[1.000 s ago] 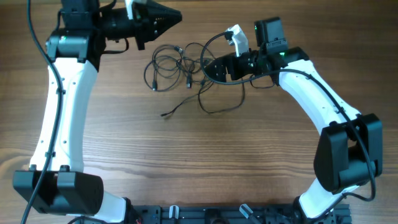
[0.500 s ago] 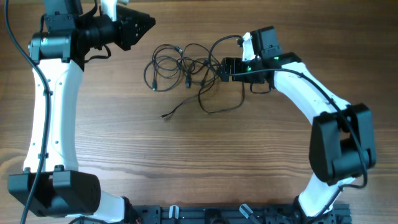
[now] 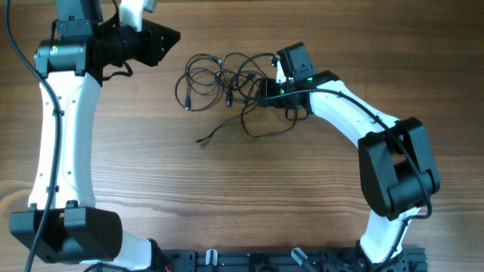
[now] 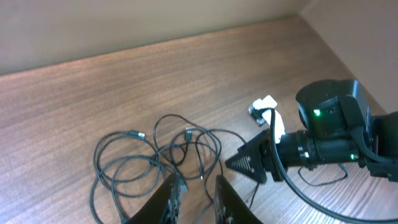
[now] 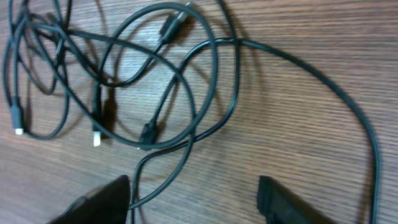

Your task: Untangle cables

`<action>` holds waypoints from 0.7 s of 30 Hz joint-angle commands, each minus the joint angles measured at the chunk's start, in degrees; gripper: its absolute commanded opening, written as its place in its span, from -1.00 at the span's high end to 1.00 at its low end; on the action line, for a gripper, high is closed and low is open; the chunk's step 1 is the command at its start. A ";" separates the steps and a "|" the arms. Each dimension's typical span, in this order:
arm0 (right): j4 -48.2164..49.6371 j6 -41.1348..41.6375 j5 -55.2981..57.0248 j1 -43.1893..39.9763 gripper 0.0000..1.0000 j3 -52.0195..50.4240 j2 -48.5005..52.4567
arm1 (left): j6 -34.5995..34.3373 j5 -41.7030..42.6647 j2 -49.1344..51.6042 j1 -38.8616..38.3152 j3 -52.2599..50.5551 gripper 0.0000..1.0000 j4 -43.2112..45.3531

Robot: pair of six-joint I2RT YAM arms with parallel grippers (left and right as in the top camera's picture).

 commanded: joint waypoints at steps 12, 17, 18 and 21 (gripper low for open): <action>4.50 1.77 5.86 0.00 -0.24 -0.26 4.26 | -0.04 -0.35 -1.38 0.13 0.70 0.62 -2.01; 5.60 2.05 5.62 0.00 -0.25 -0.26 5.99 | 0.13 -0.35 -1.38 0.13 0.70 0.62 -2.01; 5.86 2.03 5.60 0.00 -0.25 -0.26 5.99 | 0.13 -0.35 -1.38 0.13 0.70 0.62 -2.01; 6.10 2.01 4.74 0.00 -0.19 -0.26 6.05 | 0.13 -0.33 -1.38 0.13 0.70 0.62 -2.12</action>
